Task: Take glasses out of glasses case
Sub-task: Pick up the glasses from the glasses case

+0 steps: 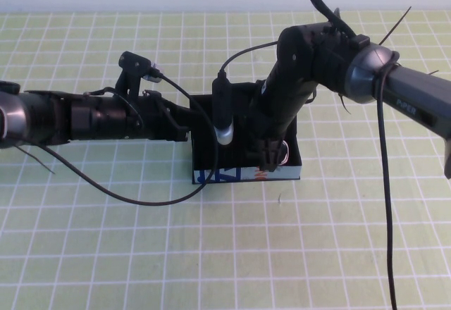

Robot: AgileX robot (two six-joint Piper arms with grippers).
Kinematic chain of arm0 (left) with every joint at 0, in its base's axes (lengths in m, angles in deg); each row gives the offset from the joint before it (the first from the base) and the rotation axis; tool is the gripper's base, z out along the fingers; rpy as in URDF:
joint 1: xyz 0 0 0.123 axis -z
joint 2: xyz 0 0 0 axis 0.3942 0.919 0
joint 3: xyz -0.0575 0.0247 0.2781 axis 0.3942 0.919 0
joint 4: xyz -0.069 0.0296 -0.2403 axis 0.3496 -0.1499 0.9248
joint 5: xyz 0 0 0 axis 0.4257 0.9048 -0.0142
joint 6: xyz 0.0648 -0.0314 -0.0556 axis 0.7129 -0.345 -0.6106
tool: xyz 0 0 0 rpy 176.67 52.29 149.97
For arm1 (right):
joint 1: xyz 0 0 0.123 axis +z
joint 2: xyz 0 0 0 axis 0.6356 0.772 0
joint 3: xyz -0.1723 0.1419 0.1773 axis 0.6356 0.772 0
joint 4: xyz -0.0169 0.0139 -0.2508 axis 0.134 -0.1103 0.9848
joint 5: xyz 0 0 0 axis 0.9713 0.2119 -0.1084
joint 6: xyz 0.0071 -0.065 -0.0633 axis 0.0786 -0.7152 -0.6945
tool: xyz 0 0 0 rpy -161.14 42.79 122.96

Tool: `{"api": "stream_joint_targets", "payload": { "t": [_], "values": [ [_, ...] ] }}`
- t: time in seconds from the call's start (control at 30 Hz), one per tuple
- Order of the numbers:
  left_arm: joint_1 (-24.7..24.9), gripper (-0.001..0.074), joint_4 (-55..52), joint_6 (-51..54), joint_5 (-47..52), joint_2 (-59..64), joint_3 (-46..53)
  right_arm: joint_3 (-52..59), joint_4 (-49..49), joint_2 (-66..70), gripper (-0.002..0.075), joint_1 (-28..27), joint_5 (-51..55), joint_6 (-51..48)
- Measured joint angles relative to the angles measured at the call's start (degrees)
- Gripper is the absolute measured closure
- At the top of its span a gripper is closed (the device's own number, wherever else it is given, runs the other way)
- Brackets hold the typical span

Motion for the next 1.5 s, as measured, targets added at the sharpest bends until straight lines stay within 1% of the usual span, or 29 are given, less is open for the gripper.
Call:
{"api": "stream_joint_targets", "payload": {
  "t": [0.27,0.43,0.53,0.73,0.83,0.9,0.93,1.2,1.37,1.5],
  "values": [
    [0.00,0.0739,-0.49,-0.26,0.00,0.00,0.00,0.00,0.08,0.24,0.0419,0.00,-0.63,0.00],
    [0.00,0.0739,-1.05,-0.80,0.00,0.00,0.00,0.00,0.48,1.31,0.0419,0.00,0.72,-0.03],
    [0.00,0.0739,-1.44,-0.76,0.00,0.00,0.00,0.00,0.97,1.40,0.0431,0.00,0.94,-0.13],
    [0.00,0.0739,-1.82,-0.76,0.00,0.00,0.00,0.00,1.14,1.40,0.0515,0.00,0.94,-0.13],
    [0.00,0.0739,-1.94,-0.76,0.00,0.00,0.00,-0.21,1.14,1.28,0.0580,0.00,1.17,-0.13],
    [0.00,0.0739,-1.94,-0.76,0.09,0.00,0.00,-0.35,0.89,1.04,0.0650,0.00,2.23,-0.13],
    [0.00,0.0739,-1.94,-0.86,0.21,0.00,0.00,-0.46,0.85,0.91,0.0660,0.09,2.47,0.00],
    [0.00,0.0739,-2.05,-1.24,2.73,0.27,0.00,-0.46,1.29,-1.16,0.0662,0.23,4.90,1.64],
    [0.00,0.0739,-4.23,-3.28,3.15,-0.67,0.00,-1.45,1.29,-4.54,0.0662,0.23,7.11,5.72],
    [0.00,0.0739,-7.36,-6.07,3.15,-4.32,0.11,-4.54,1.29,-6.16,0.0662,0.23,10.88,9.55]
  ]
}}
